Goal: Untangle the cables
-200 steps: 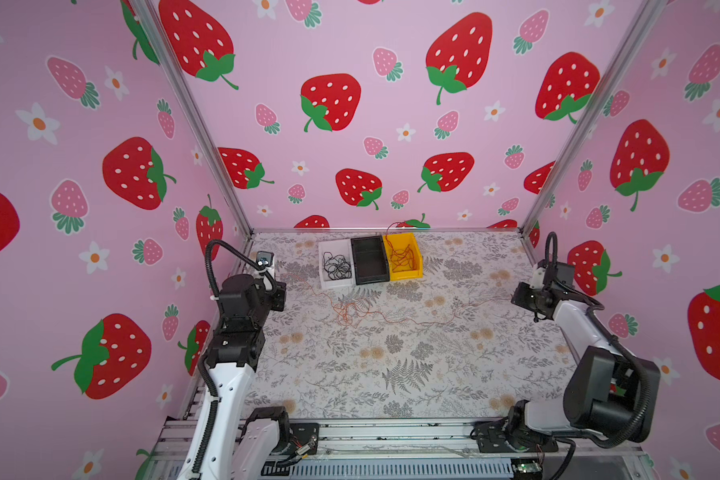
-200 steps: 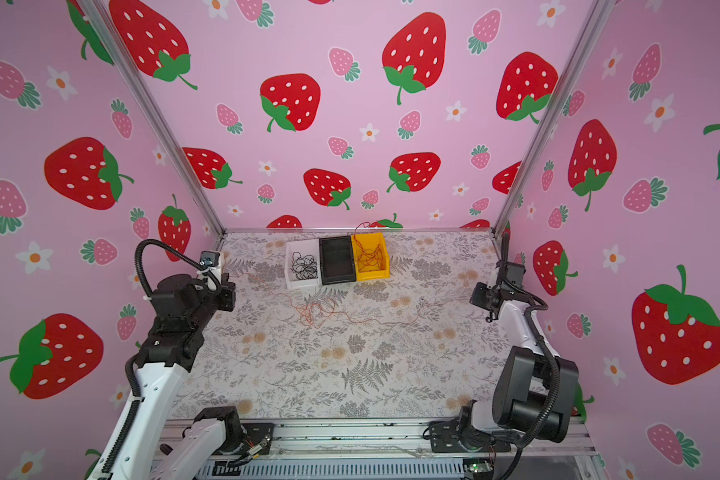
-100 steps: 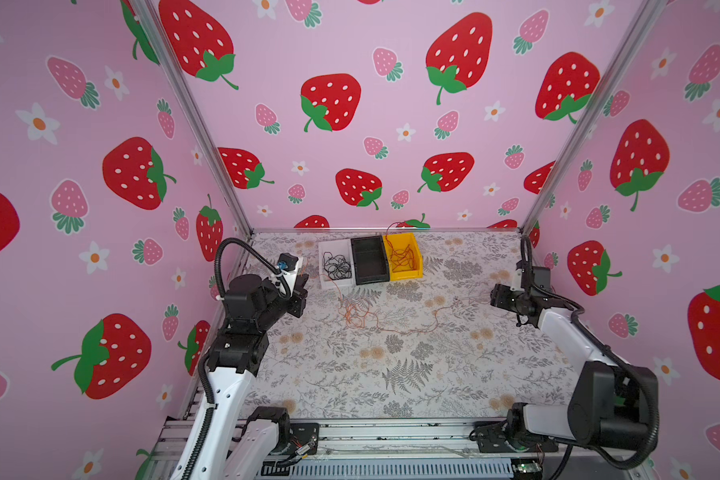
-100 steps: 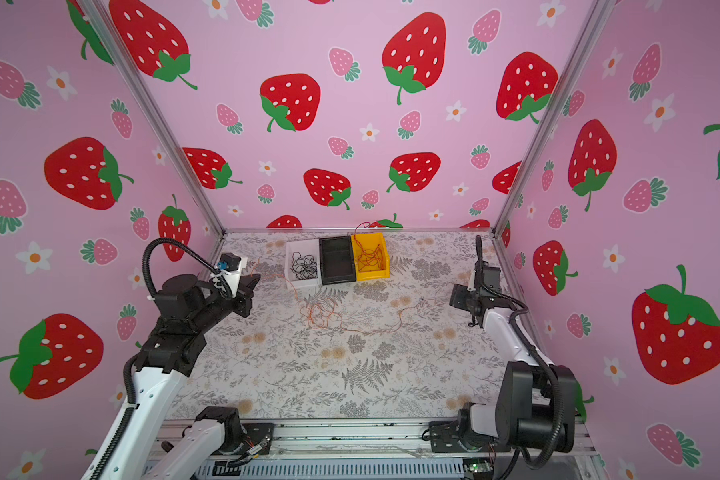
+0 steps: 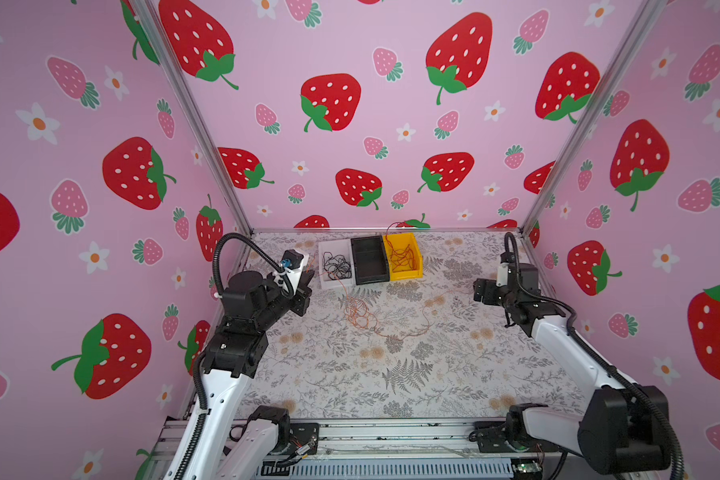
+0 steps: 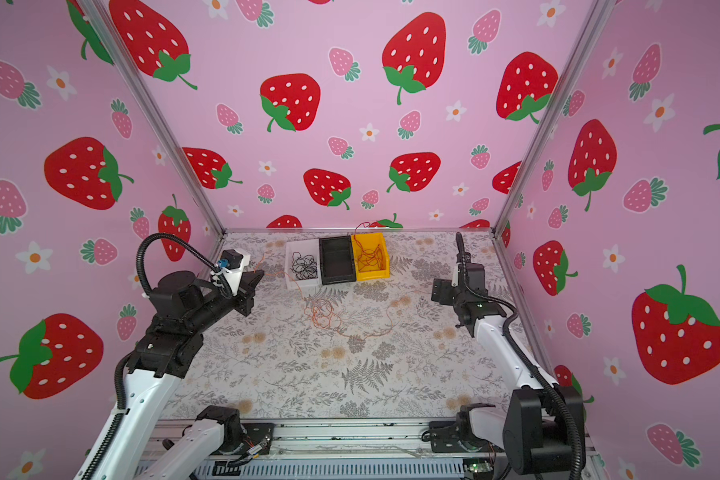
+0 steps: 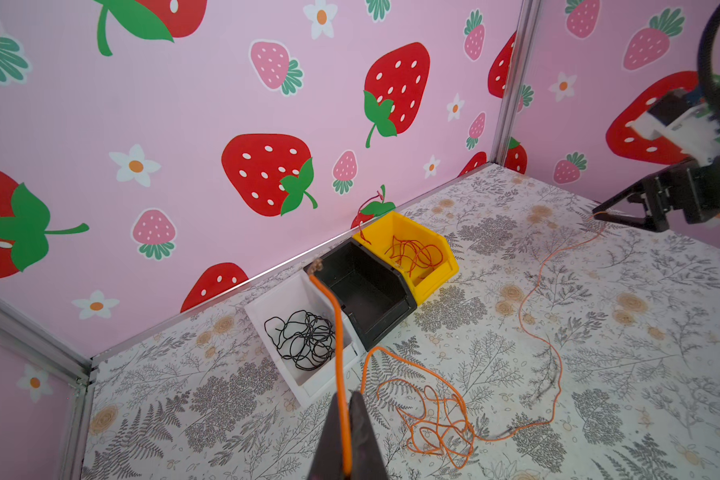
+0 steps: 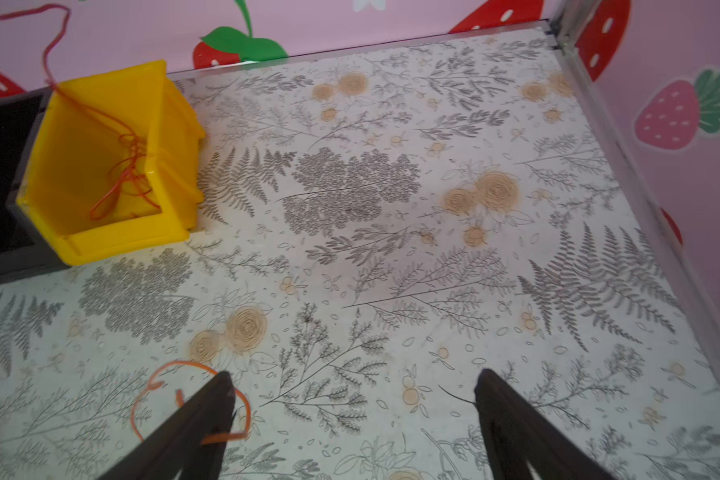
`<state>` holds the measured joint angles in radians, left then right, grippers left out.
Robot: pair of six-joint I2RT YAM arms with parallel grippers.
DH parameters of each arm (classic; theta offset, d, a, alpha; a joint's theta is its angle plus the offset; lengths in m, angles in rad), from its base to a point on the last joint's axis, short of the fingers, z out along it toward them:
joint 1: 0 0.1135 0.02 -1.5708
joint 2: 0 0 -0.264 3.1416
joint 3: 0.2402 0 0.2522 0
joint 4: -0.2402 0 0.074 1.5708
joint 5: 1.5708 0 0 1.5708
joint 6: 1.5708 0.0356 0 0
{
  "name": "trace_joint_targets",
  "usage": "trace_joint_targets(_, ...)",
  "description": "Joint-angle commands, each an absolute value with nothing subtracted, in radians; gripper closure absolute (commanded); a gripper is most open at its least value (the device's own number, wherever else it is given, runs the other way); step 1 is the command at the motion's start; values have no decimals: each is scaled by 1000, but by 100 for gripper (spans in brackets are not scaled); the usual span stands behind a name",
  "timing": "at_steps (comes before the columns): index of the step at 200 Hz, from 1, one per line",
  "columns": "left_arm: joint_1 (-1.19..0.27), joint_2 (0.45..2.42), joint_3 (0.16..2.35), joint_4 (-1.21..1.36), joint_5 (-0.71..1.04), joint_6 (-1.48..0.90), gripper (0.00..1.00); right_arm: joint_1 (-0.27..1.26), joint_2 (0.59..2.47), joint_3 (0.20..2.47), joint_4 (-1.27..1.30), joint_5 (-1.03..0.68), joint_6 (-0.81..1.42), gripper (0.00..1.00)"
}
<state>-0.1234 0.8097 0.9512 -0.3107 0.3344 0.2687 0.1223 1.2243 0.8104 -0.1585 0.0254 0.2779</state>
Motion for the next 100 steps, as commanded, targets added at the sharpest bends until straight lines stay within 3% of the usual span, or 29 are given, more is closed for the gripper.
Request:
trace_joint_targets(1,-127,797,999,-333,247,303,100,34,1221,810,-191,-13,339,6)
trace_joint_targets(32,-121,817,1018,-362,77,317,100,-92,1301,836,-244,-114,341,0)
trace_joint_targets(55,-107,863,1065,-446,65,335,100,-175,1300,820,-209,-184,389,1)
trace_joint_targets(100,-19,844,1022,-379,47,278,100,-336,1366,848,-181,-344,448,1)
